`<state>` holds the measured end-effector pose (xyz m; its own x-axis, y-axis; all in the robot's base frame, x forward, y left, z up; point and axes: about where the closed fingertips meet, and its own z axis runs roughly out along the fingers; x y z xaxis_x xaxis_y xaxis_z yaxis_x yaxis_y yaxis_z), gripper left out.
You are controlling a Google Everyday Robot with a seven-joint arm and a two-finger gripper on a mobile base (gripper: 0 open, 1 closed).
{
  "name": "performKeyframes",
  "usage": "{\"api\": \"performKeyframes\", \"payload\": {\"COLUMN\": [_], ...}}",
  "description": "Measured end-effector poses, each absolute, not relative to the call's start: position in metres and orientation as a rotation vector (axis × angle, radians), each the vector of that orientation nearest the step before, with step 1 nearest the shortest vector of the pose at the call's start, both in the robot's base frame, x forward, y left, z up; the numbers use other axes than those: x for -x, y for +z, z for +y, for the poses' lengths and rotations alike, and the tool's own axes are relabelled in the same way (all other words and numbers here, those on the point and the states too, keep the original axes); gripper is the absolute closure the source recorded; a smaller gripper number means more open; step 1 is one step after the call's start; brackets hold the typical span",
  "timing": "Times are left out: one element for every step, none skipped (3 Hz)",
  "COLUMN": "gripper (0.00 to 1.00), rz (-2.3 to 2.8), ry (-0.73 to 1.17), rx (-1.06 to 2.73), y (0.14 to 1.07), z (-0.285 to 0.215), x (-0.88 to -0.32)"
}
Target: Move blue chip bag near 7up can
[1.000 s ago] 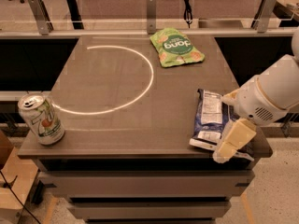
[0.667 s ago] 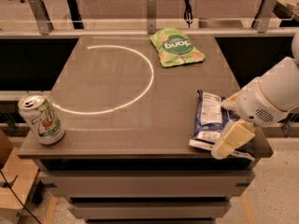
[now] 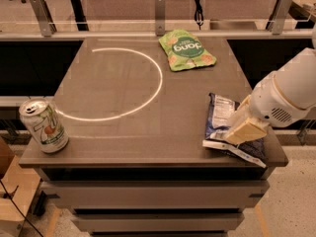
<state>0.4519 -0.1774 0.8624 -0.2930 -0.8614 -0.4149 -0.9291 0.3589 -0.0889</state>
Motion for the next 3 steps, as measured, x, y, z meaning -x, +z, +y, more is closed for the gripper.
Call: {"api": "performKeyframes", "payload": {"gripper": [0.88, 1.00, 1.00], "rz": [2.209, 2.159, 2.064], "ry": [0.201, 0.129, 0.099], "rx": [1.590, 1.642, 1.679], "y": [0.878, 0.907, 0.943], "z": [-0.171, -0.155, -0.132], "x": [-0.455, -0.457, -0.462]}}
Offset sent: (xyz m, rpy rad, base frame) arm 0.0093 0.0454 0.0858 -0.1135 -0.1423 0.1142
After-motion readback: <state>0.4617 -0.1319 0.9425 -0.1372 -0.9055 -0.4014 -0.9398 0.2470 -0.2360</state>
